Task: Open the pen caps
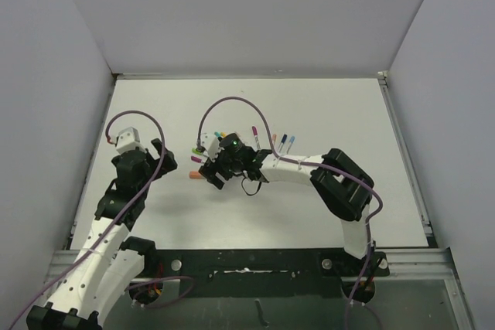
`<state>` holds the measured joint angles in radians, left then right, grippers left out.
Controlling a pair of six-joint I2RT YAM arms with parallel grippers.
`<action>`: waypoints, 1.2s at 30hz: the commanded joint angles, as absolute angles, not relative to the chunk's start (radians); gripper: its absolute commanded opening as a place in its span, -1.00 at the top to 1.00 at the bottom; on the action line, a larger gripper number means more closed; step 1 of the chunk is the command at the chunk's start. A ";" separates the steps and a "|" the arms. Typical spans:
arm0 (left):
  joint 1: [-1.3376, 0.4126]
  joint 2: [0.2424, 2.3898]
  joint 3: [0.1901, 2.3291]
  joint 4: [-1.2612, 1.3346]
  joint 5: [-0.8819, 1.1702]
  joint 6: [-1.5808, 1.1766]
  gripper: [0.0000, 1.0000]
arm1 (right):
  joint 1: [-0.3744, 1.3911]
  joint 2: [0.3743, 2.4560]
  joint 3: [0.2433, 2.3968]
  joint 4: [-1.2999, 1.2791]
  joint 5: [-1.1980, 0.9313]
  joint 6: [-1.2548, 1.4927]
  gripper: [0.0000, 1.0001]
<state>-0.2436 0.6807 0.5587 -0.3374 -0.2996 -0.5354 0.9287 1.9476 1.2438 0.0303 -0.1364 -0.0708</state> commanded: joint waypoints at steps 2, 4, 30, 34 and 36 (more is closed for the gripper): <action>-0.231 0.658 0.614 -0.344 -0.329 -0.542 -0.95 | 0.944 1.952 1.289 0.101 -0.172 -0.069 -0.62; -0.231 0.652 0.614 -0.343 -0.330 -0.540 -0.95 | 0.946 1.956 1.299 0.090 -0.173 -0.071 -0.62; -0.229 0.625 0.612 -0.369 -0.378 -0.548 -0.96 | 0.945 2.036 1.365 0.044 -0.302 -0.071 -0.42; -0.230 0.627 0.612 -0.367 -0.380 -0.548 -0.96 | 0.944 2.052 1.364 0.045 -0.316 -0.068 -0.38; -0.230 0.629 0.611 -0.365 -0.382 -0.548 -0.96 | 0.945 2.060 1.365 0.045 -0.321 -0.066 -0.37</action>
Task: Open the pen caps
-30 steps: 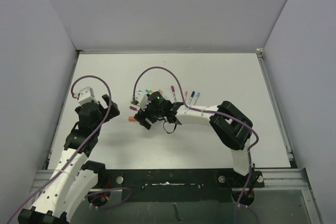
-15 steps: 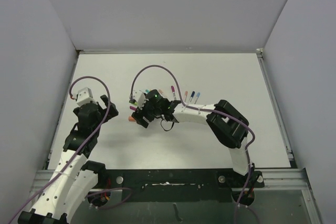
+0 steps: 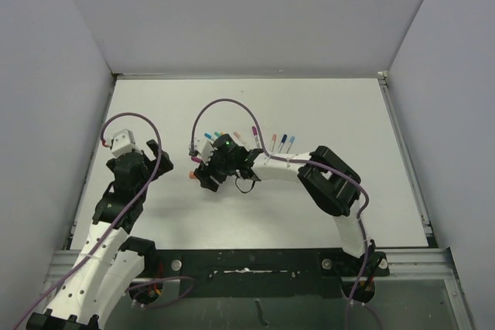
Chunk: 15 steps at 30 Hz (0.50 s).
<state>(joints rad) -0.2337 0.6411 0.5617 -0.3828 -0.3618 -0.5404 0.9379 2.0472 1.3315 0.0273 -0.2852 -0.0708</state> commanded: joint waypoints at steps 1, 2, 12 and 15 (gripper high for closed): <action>-0.229 0.629 0.609 -0.364 -0.382 -0.547 -0.95 | 0.946 2.065 1.365 0.046 -0.323 -0.066 -0.37; -0.230 0.629 0.609 -0.364 -0.383 -0.548 -0.95 | 0.944 2.068 1.365 0.046 -0.324 -0.066 -0.36; -0.229 0.633 0.607 -0.359 -0.385 -0.546 -0.95 | 0.945 2.091 1.372 0.044 -0.321 -0.066 -0.33; -0.230 0.634 0.607 -0.357 -0.384 -0.546 -0.96 | 0.947 2.097 1.375 0.034 -0.322 -0.064 -0.23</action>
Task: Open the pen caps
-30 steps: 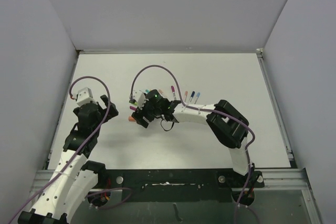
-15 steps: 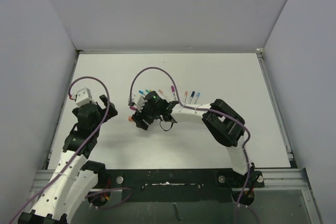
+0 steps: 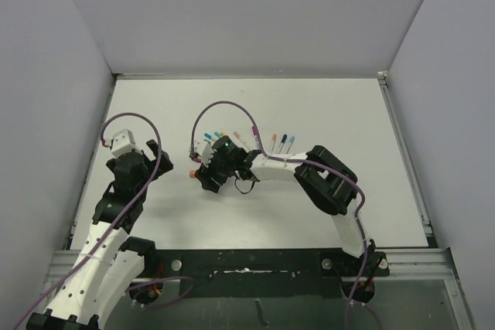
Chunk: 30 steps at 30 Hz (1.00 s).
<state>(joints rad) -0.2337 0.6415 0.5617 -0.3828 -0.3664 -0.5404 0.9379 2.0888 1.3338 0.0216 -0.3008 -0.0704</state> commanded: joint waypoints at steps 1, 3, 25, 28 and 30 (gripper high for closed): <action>-0.229 0.634 0.607 -0.357 -0.383 -0.546 -0.95 | 0.946 2.098 1.375 0.032 -0.321 -0.064 -0.21; -0.229 0.634 0.608 -0.357 -0.382 -0.545 -0.95 | 0.951 2.103 1.376 0.024 -0.313 -0.067 -0.16; -0.230 0.621 0.606 -0.359 -0.373 -0.546 -0.95 | 0.974 2.160 1.372 -0.053 -0.200 -0.115 0.28; -0.230 0.620 0.604 -0.357 -0.371 -0.546 -0.95 | 0.974 2.165 1.369 -0.053 -0.199 -0.116 0.47; -0.229 0.621 0.603 -0.357 -0.370 -0.546 -0.96 | 0.974 2.166 1.364 -0.049 -0.199 -0.116 0.63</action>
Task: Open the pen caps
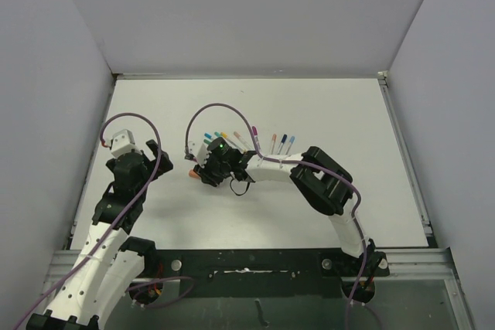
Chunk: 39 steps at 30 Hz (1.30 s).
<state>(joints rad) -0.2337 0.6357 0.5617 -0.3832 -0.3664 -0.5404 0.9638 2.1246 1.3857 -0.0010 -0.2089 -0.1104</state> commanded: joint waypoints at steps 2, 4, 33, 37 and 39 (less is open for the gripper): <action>-0.229 0.619 0.602 -0.358 -0.368 -0.546 -0.96 | 0.974 2.163 1.353 -0.033 -0.206 -0.113 0.78; -0.229 0.620 0.602 -0.355 -0.362 -0.548 -0.95 | 0.974 2.151 1.331 0.002 -0.210 -0.108 0.86; -0.230 0.825 0.311 0.447 0.330 -0.885 -0.57 | 0.801 1.519 0.765 0.431 -0.123 0.124 1.00; -0.239 0.924 0.296 0.594 0.371 -0.944 -0.55 | 0.804 1.502 0.764 0.429 -0.132 0.129 1.00; -0.253 0.971 0.291 0.658 0.373 -0.963 -0.54 | 0.804 1.502 0.766 0.433 -0.143 0.136 1.00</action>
